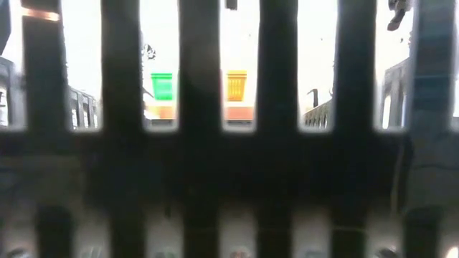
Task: Stack baskets on shelf by color
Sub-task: Stack the orange bin on top of the orange bins on the shelf, then put the bottom black bin on the shelf
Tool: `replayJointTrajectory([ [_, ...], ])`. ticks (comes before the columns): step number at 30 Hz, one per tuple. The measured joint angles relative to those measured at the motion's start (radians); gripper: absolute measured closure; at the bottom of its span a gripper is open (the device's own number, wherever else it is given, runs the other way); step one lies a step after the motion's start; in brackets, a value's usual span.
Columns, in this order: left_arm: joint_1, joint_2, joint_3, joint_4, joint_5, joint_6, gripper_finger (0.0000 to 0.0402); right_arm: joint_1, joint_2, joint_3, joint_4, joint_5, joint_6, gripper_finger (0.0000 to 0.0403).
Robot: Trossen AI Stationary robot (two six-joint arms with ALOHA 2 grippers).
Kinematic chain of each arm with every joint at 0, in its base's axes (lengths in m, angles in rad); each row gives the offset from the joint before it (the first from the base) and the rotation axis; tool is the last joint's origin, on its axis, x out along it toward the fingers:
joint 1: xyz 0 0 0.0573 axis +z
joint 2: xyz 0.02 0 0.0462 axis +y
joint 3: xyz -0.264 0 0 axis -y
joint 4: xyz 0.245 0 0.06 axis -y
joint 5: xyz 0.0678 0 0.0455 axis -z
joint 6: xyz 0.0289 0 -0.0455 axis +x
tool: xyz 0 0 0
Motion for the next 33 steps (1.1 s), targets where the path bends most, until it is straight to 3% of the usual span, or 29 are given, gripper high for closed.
replayJointTrajectory([
  [6,0.033,0.002,-0.118,0.095,-0.132,0.01,0.0314,0.0,0.0,0.0,0.002,0.0,0.0,0.028],
  [18,0.076,0.0,-0.119,0.182,-0.144,0.055,0.0314,0.0,0.0,0.0,0.008,0.0,-0.018,0.028],
  [27,-0.036,-0.064,-0.117,0.137,-0.163,0.062,0.0314,0.0,0.0,0.0,0.011,0.0,-0.026,0.028],
  [30,-0.108,-0.098,-0.115,0.078,-0.041,0.079,0.0314,0.0,0.0,0.0,0.014,0.0,-0.027,0.028],
  [33,-0.179,-0.109,-0.121,0.049,0.183,0.08,0.0314,0.0,0.0,0.0,0.015,0.0,-0.034,0.028],
])
